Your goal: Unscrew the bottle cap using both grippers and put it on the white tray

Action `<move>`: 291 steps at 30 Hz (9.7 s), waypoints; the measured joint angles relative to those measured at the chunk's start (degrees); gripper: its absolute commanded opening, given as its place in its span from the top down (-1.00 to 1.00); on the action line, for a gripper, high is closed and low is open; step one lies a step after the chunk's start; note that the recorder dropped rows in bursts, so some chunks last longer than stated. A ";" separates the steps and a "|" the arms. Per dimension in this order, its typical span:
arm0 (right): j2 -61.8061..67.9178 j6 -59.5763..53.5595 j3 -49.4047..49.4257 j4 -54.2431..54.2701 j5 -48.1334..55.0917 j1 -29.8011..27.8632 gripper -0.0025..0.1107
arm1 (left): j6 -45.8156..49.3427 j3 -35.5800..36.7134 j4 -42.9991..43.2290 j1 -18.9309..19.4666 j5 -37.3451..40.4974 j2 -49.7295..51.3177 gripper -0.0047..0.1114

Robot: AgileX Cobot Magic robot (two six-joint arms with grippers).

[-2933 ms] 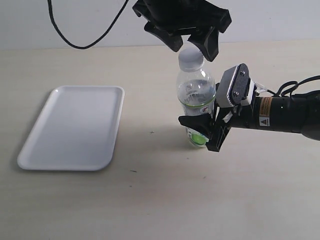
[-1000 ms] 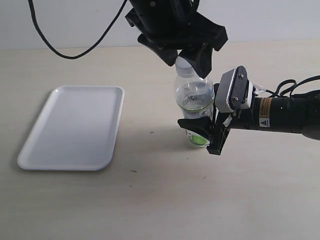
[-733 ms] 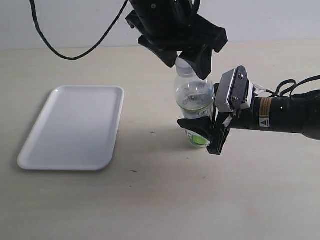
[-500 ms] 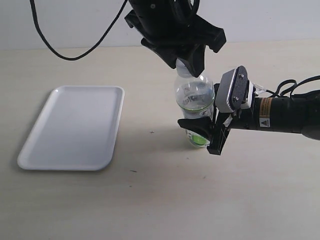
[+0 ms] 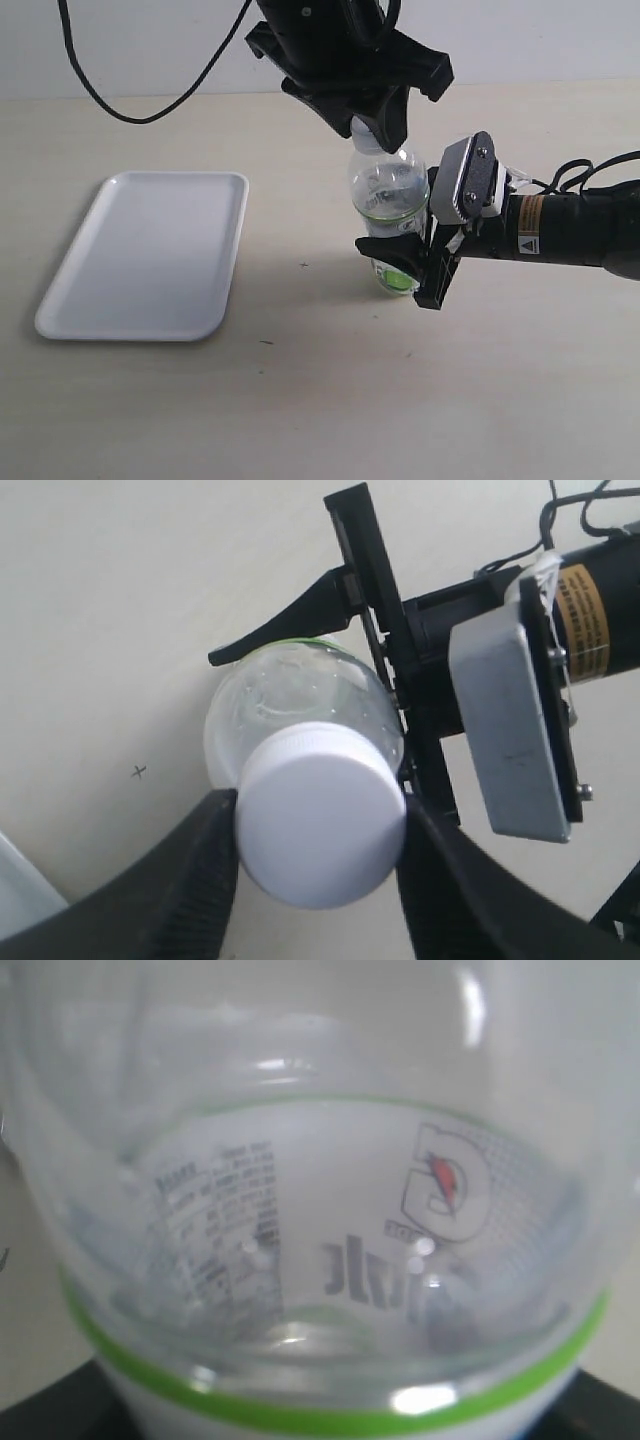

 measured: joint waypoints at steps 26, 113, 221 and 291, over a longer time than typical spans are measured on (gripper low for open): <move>-0.10 1.04 0.00 1.56 1.17 0.00 0.96 | -44.57 0.09 0.35 0.35 -3.21 0.12 0.92; -0.31 2.88 -0.12 0.28 1.82 -0.25 0.96 | 9.29 -3.81 0.60 0.17 -1.01 1.99 -0.25; -0.31 2.63 -0.12 -0.20 1.81 -0.25 0.96 | -16.90 -11.41 3.20 -0.06 -0.24 1.34 -0.45; -0.31 3.51 -0.12 -0.20 2.15 -0.25 0.96 | -6.88 -5.53 8.16 -3.82 0.10 2.19 0.00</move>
